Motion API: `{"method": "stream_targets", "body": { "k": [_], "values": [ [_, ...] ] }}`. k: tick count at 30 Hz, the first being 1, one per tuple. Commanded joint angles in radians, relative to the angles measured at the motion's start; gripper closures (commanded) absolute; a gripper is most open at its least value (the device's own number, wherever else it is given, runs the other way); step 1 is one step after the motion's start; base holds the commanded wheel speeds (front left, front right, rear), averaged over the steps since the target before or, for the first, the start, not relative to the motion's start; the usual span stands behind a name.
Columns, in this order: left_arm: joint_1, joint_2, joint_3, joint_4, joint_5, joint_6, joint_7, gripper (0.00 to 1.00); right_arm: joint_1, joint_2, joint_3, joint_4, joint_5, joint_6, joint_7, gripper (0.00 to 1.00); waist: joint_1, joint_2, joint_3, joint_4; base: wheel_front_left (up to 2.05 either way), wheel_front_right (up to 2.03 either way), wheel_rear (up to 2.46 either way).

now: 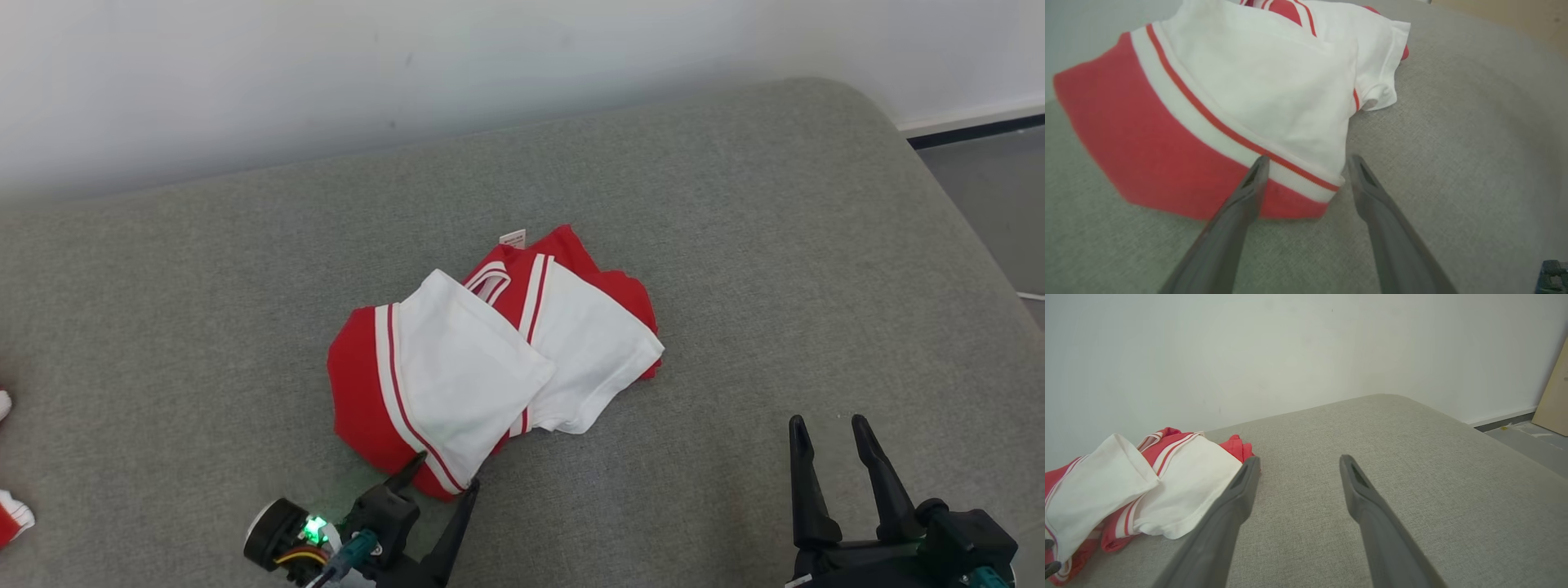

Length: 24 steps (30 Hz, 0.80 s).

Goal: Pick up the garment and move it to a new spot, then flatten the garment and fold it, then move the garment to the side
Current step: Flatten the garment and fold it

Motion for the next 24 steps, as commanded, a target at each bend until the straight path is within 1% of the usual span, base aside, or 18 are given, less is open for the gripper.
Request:
{"method": "stream_targets", "body": {
  "k": [1, 3, 7, 11, 14, 15, 16, 17, 21, 24],
  "values": [
    [0.007, 0.004, -0.004, 0.009, 0.005, 0.003, 0.005, 0.00, -0.006, -0.001, -0.002, -0.003, 0.001, 0.003, -0.005, 0.00, -0.0001, -0.0001, 0.002, -0.005, 0.00, 0.00, 0.00],
    [-0.001, 0.008, -0.017, 0.032, 0.021, 0.004, 0.006, 0.00, -0.005, -0.001, -0.002, -0.003, -0.001, 0.003, -0.005, 0.00, -0.0001, -0.0001, 0.001, -0.006, 0.00, 0.00, 0.00],
    [-0.025, -0.005, -0.041, 0.084, 0.035, 0.004, 0.012, 0.00, -0.006, -0.001, 0.004, -0.003, -0.004, 0.003, -0.003, 0.00, -0.0001, -0.0001, 0.001, -0.007, 0.00, 0.00, 0.00],
    [-0.056, -0.025, -0.041, 0.138, 0.040, 0.027, 0.003, 0.00, -0.010, -0.001, 0.009, -0.006, -0.007, 0.003, -0.003, 0.00, -0.0001, -0.0001, 0.005, -0.009, 0.00, 0.00, 0.00],
    [-0.080, -0.044, -0.040, 0.176, 0.036, 0.035, -0.012, 0.00, -0.012, -0.001, 0.010, -0.008, -0.008, 0.003, -0.003, 0.00, -0.0001, -0.0001, 0.009, -0.010, 0.00, 0.00, 0.00],
    [-0.087, -0.049, -0.043, 0.190, 0.037, 0.035, -0.016, 0.40, -0.011, -0.001, 0.010, -0.008, -0.009, 0.003, -0.003, 0.00, -0.0001, -0.0001, 0.011, -0.009, 0.00, 0.00, 0.00],
    [-0.095, -0.055, -0.046, 0.204, 0.038, 0.035, -0.021, 0.64, -0.011, -0.001, 0.009, -0.008, -0.009, 0.003, -0.003, 0.00, -0.0001, -0.0001, 0.011, -0.009, 0.00, 0.00, 0.00],
    [-0.101, -0.062, -0.049, 0.218, 0.036, 0.033, -0.025, 1.00, -0.011, -0.001, 0.009, -0.007, -0.009, 0.003, -0.003, 0.00, -0.0001, -0.0001, 0.011, -0.008, 0.00, 0.00, 0.00],
    [-0.118, -0.083, -0.039, 0.230, 0.011, 0.027, -0.065, 1.00, 0.002, -0.001, -0.004, -0.009, -0.008, 0.003, -0.003, 0.00, -0.0001, -0.0001, 0.000, 0.006, 0.00, 0.00, 0.00],
    [-0.121, -0.074, -0.034, 0.195, -0.005, 0.019, -0.082, 1.00, 0.014, -0.001, -0.011, -0.005, 0.000, 0.003, -0.003, 0.00, -0.0001, -0.0001, -0.015, 0.027, 0.00, 0.00, 0.00]
  ]
}}
